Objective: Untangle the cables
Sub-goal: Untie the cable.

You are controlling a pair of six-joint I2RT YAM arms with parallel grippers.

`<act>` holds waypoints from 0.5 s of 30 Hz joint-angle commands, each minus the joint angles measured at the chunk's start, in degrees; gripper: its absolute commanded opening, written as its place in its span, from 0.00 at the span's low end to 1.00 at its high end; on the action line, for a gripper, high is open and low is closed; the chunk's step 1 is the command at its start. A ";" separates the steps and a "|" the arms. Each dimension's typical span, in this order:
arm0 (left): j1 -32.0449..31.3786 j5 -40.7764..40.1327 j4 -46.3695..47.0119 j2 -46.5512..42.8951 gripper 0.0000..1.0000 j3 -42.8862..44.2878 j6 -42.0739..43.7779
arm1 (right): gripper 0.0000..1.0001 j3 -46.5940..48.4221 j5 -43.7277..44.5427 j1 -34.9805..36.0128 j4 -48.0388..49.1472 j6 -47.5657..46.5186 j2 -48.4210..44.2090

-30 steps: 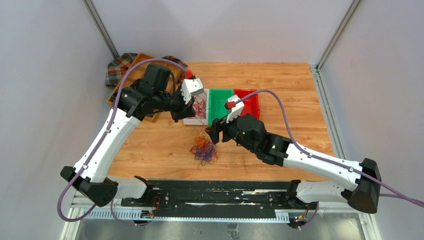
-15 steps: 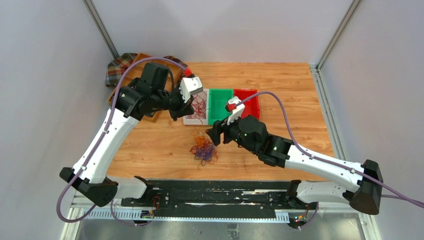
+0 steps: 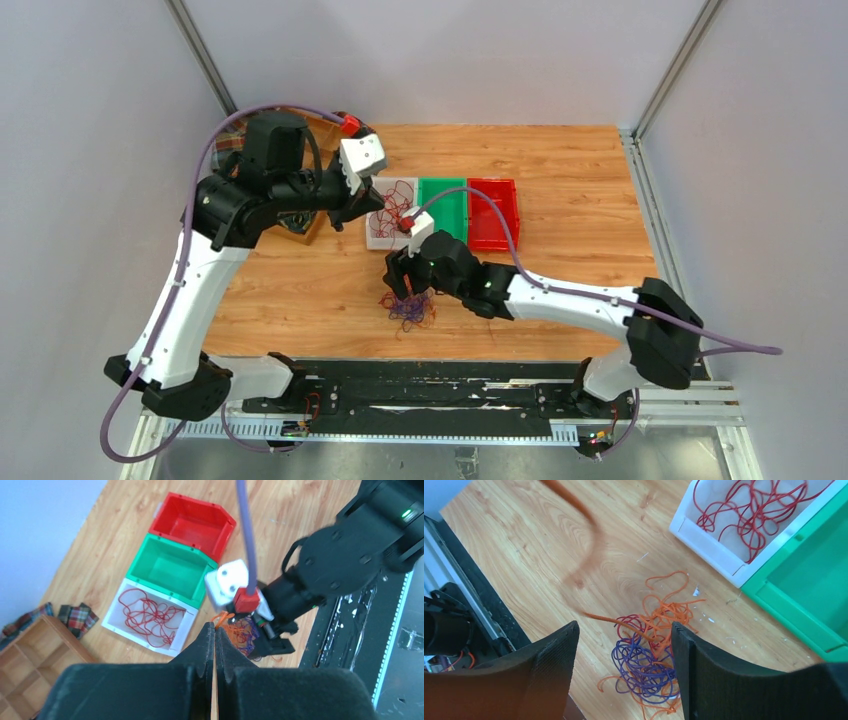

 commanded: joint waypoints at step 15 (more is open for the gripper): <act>-0.42 -1.27 0.78 -3.41 0.00 18.44 -1.20 | 0.53 1.34 -4.07 -1.83 7.69 4.53 9.79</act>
